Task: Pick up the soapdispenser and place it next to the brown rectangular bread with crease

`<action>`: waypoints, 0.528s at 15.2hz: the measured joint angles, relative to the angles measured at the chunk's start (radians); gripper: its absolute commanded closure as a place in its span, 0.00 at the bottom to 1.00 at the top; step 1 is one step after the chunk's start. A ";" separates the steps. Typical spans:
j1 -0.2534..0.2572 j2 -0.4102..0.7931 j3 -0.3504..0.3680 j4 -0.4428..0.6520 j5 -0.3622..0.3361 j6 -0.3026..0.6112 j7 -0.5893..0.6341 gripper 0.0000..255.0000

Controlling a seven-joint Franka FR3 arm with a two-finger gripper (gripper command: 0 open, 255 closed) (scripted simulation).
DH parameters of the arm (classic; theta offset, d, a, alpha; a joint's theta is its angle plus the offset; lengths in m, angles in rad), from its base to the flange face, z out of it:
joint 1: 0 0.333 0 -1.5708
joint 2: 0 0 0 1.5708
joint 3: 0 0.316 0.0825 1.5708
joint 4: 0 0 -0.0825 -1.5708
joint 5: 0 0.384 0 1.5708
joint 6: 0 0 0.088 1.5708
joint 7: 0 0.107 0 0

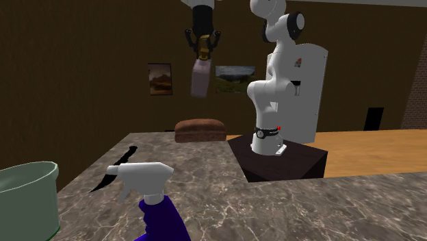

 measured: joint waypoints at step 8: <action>-0.024 -0.066 -0.046 -0.095 -0.033 0.032 -0.057 1.00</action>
